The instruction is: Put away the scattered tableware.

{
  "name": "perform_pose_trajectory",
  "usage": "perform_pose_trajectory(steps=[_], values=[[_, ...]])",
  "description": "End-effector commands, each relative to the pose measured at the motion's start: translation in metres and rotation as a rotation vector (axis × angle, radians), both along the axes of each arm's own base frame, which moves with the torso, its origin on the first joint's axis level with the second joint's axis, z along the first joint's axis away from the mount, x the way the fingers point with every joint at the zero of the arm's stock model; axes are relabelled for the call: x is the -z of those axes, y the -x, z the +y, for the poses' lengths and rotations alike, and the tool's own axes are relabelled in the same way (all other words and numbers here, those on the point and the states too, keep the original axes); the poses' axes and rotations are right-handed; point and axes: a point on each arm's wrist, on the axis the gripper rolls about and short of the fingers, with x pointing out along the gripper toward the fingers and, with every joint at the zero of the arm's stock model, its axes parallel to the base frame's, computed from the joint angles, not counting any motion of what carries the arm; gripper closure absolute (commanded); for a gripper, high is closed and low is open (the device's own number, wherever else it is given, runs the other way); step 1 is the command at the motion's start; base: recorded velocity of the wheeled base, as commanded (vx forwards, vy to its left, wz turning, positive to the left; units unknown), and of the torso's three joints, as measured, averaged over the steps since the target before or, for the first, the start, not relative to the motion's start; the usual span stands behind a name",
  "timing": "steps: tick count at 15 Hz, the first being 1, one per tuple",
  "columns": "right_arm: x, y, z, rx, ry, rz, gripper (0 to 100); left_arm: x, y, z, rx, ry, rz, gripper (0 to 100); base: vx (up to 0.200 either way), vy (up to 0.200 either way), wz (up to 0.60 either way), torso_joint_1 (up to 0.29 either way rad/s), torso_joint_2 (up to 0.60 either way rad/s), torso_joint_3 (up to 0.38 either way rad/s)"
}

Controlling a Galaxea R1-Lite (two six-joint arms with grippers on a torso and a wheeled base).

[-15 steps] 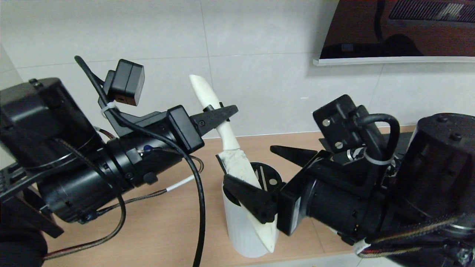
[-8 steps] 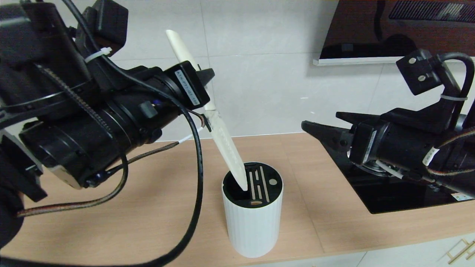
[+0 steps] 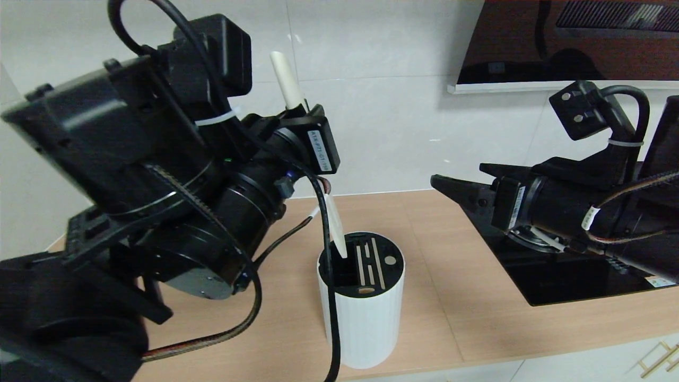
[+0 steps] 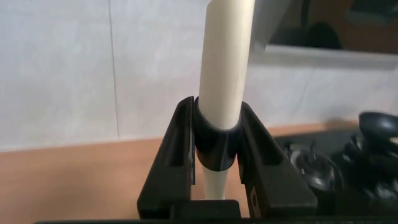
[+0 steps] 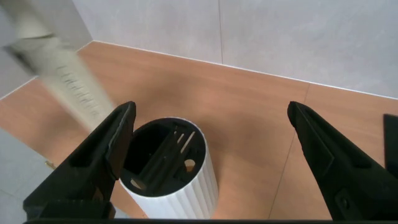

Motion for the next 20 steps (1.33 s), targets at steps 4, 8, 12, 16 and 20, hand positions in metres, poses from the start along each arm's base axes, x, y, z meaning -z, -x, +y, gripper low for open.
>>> perform_pose_trajectory(steps=[4, 8, 12, 16, 20], values=[[0.002, -0.002, 0.002, 0.0, 0.005, 0.007, 0, 0.034, -0.015, -0.02, -0.017, -0.083, 0.016, 100, 0.0, 0.0, 0.0, 0.0, 0.0, 0.0], [0.003, -0.002, 0.001, 0.0, 0.005, 0.007, 0, 0.048, -0.022, -0.027, -0.018, -0.108, 0.045, 100, 0.0, 0.0, 0.0, 0.0, 0.0, 0.0], [0.003, -0.002, 0.001, 0.0, 0.005, 0.007, 0, 0.061, -0.028, -0.033, -0.037, -0.116, 0.058, 100, 0.0, 0.0, 0.0, 0.0, 0.0, 0.0], [0.003, -0.002, 0.001, 0.0, 0.006, 0.008, 0, 0.073, -0.028, -0.036, -0.05, -0.136, 0.087, 100, 0.0, 0.0, 0.0, 0.0, 0.0, 0.0], [0.004, -0.002, 0.002, 0.0, 0.008, 0.01, 0, 0.089, -0.023, -0.044, -0.023, -0.17, 0.121, 100, 0.0, 0.0, 0.0, 0.0, 0.0, 0.0]])
